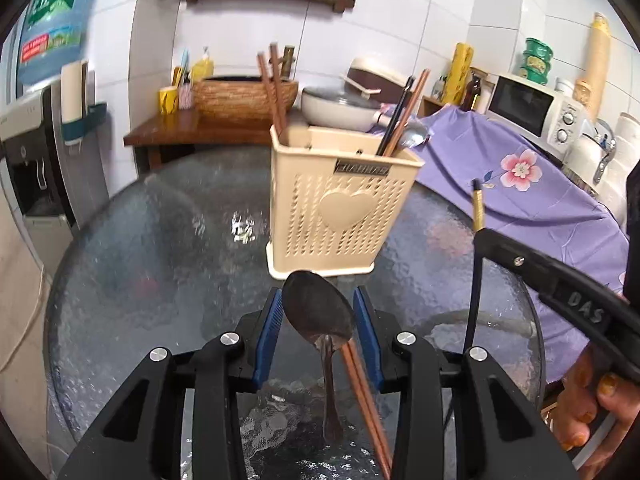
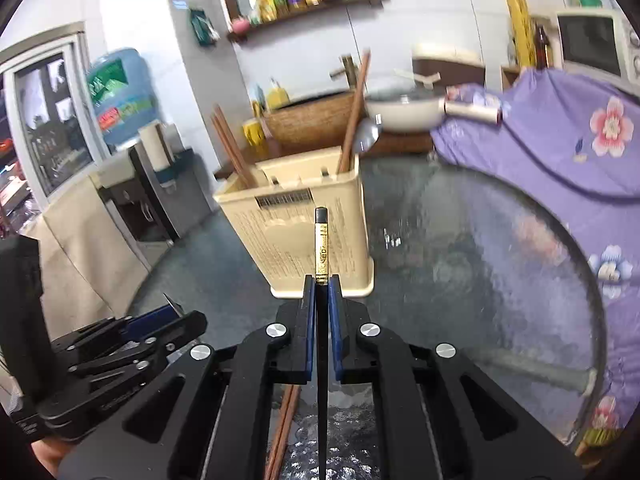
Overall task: Organize utensils
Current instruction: 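Lift and carry the metal spoon and black chopstick over the basket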
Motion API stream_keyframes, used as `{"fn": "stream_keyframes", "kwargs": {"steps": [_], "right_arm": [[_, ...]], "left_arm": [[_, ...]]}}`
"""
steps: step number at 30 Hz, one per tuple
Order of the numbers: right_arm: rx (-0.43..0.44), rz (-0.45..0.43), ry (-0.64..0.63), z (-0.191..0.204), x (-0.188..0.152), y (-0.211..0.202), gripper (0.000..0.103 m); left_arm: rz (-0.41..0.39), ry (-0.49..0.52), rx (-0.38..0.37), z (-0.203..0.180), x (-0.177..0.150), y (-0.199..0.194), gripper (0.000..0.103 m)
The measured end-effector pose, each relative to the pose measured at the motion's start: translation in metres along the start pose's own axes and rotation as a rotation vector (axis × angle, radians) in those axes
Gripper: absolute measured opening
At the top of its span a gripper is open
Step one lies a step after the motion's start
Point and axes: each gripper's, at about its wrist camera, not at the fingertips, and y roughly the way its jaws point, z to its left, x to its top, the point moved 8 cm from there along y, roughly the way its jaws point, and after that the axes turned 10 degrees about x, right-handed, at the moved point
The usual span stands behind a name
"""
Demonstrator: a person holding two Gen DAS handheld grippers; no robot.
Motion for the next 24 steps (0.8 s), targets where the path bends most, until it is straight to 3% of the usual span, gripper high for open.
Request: {"fn": "stream_keyframes", "kwargs": {"steps": [5, 24], "right_arm": [[0.031, -0.037, -0.010, 0.013, 0.003, -0.026, 0.007], [0.099, -0.076, -0.057, 0.037, 0.020, -0.051, 0.007]], "left_arm": [[-0.019, 0.011, 0.001, -0.010, 0.004, -0.005, 0.035], [-0.050, 0.037, -0.033, -0.011, 0.024, -0.016, 0.035]]}}
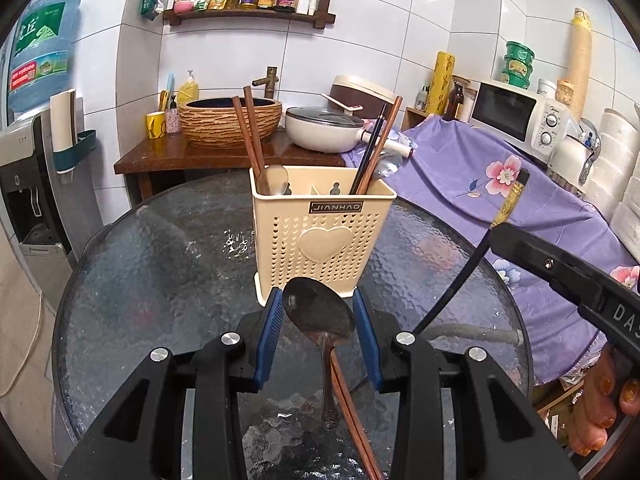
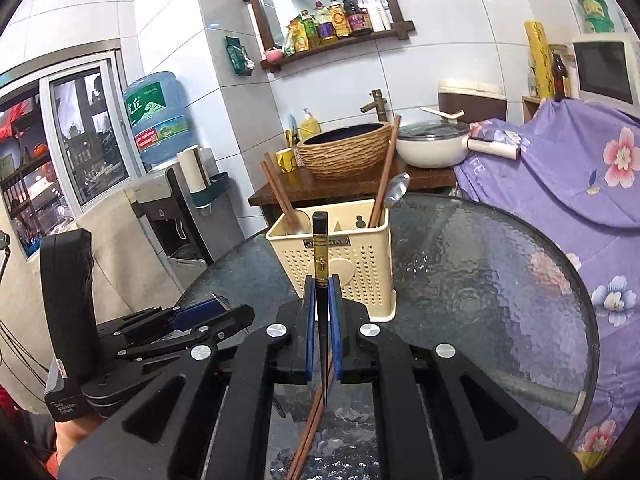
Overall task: Organize utensils
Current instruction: 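Lift and carry the metal spoon and black chopstick over the basket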
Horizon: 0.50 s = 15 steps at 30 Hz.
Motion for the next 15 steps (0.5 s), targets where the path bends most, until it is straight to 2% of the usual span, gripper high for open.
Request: {"fn": "stream_keyframes", "kwargs": {"steps": [5, 10, 13, 15], "right_arm": [[0.009, -0.003, -0.033, 0.009, 0.016, 0.000, 0.007], [0.024, -0.005, -0.063, 0.016, 0.043, 0.000, 0.007], [0.030, -0.022, -0.078, 0.020, 0.069, -0.001, 0.007], [0.024, -0.045, -0.096, 0.023, 0.093, -0.003, 0.007]], "left_arm": [[-0.005, -0.004, -0.013, 0.003, 0.012, -0.002, 0.035], [-0.037, 0.001, -0.045, 0.002, 0.041, -0.012, 0.035], [-0.073, -0.005, -0.048, 0.002, 0.073, -0.020, 0.035], [-0.125, -0.005, -0.024, 0.004, 0.104, -0.026, 0.035]]}}
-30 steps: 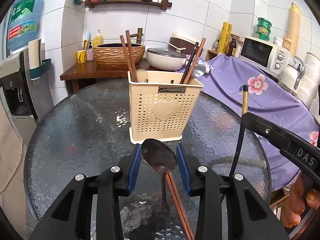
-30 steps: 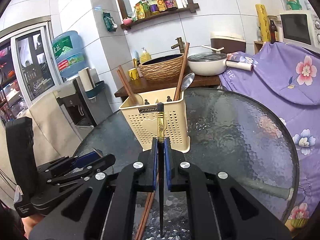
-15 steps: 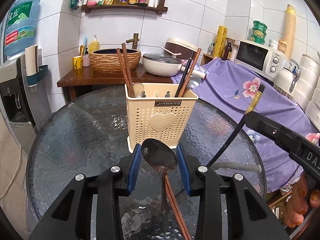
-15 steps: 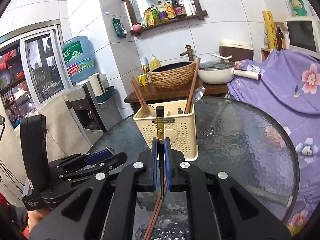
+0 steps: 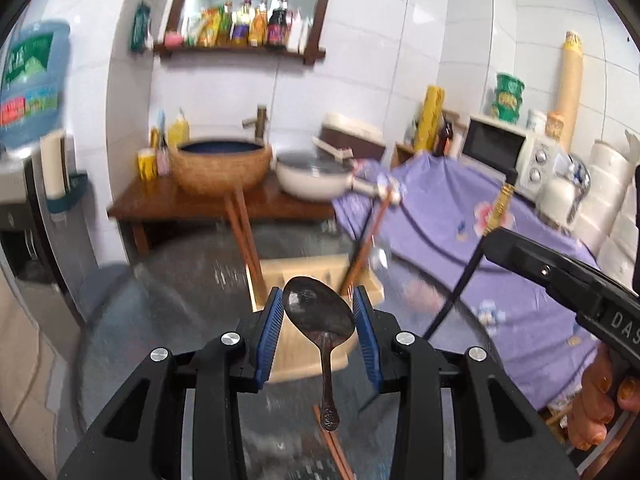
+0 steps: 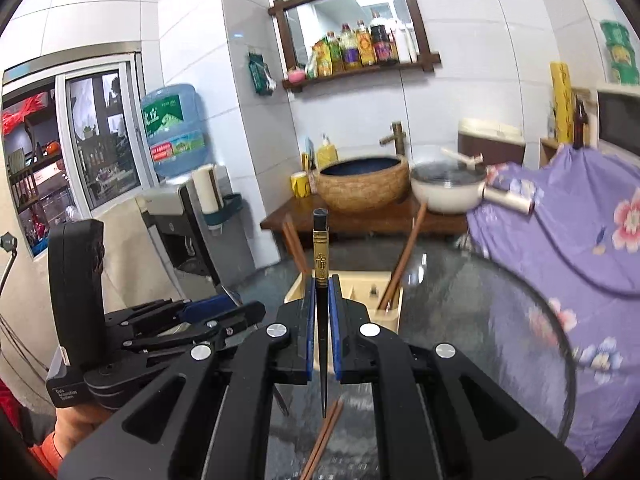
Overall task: Organize utensils
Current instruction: 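Lift and carry the metal spoon and black chopstick over the basket, then lower both items into the basket and open both tools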
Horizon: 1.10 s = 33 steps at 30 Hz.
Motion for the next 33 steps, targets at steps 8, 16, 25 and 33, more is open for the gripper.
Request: {"fn": "stream_keyframes", "kwargs": {"steps": [8, 16, 25, 33], "right_arm": [[-0.039, -0.098, -0.022, -0.009, 0.094, 0.012, 0.007], [-0.110, -0.091, -0.019, -0.036, 0.098, 0.050, 0.007], [-0.116, -0.006, 0.033, -0.059, 0.038, 0.092, 0.007], [-0.116, 0.034, 0.044, -0.067, 0.007, 0.104, 0.007]], "left_arm": [[-0.104, -0.025, 0.070, 0.004, 0.083, 0.021, 0.035], [-0.097, -0.002, 0.123, 0.006, 0.076, 0.067, 0.035], [-0.022, -0.032, 0.105, 0.010, 0.028, 0.100, 0.035], [0.014, -0.008, 0.107, 0.011, 0.000, 0.112, 0.035]]}}
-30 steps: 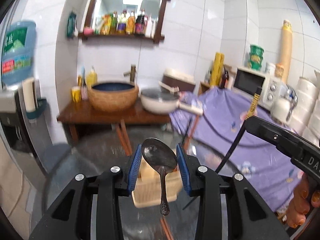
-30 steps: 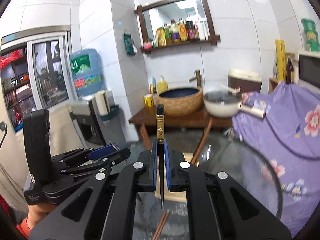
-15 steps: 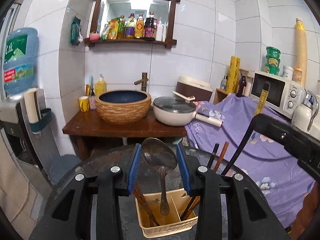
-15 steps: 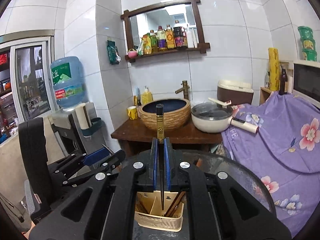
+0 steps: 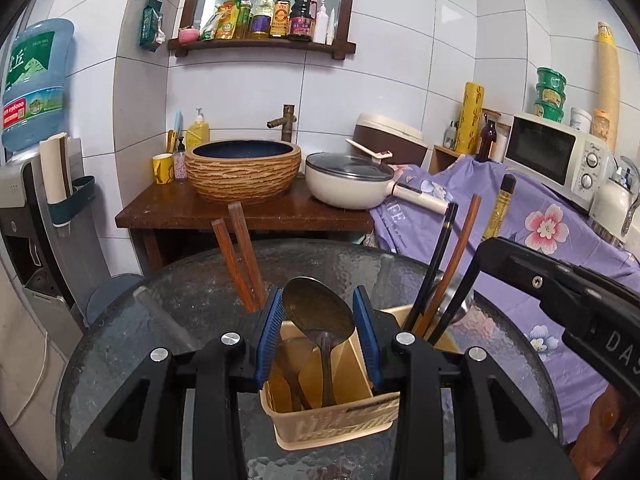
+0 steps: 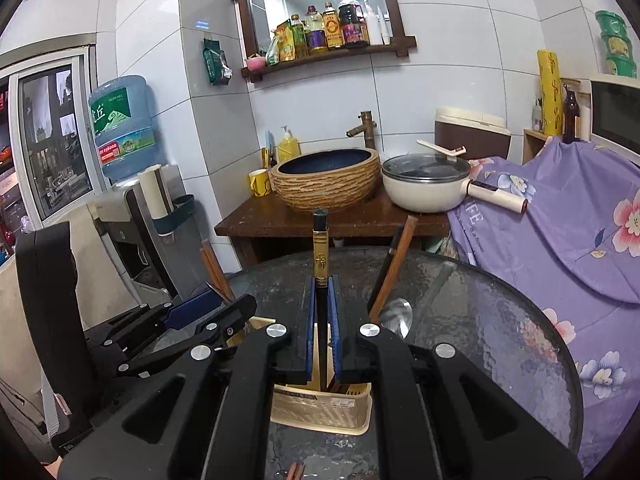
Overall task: Organize utensils
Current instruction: 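Lower both items into the basket and open both tools, then withdraw both tools and approach the two remaining wooden chopsticks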
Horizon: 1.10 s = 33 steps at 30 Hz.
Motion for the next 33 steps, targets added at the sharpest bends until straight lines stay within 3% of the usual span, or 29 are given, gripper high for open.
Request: {"fn": "stream_keyframes", "kwargs": {"steps": [14, 16, 18, 20, 22, 23, 26, 29, 33], "right_arm": [[-0.005, 0.021, 0.034, -0.018, -0.020, 0.013, 0.007], [-0.006, 0.006, 0.033, -0.020, -0.020, 0.010, 0.007], [0.002, 0.000, 0.035, -0.021, -0.020, 0.007, 0.008], [-0.005, -0.006, 0.031, -0.022, -0.023, 0.001, 0.014], [-0.008, -0.018, 0.030, -0.022, -0.027, -0.008, 0.043], [-0.009, -0.030, 0.032, -0.022, -0.030, -0.015, 0.048], [-0.023, -0.021, 0.016, -0.019, -0.044, -0.028, 0.050], [-0.054, 0.044, -0.010, -0.014, -0.071, -0.037, 0.054], [-0.030, 0.167, -0.005, -0.002, -0.128, -0.038, 0.054]], "left_arm": [[0.019, 0.039, 0.020, 0.000, -0.028, 0.012, 0.036], [0.006, 0.040, 0.016, 0.000, -0.027, 0.006, 0.044], [-0.023, 0.032, 0.009, 0.000, -0.025, -0.006, 0.064], [-0.057, 0.027, 0.009, 0.003, -0.025, -0.021, 0.070], [-0.060, 0.031, 0.007, 0.004, -0.028, -0.031, 0.076], [-0.053, 0.033, 0.013, 0.007, -0.033, -0.037, 0.081], [-0.020, 0.022, 0.009, 0.017, -0.051, -0.051, 0.088], [0.025, 0.030, 0.038, 0.032, -0.075, -0.062, 0.088], [0.074, 0.050, 0.086, 0.048, -0.108, -0.069, 0.088]]}}
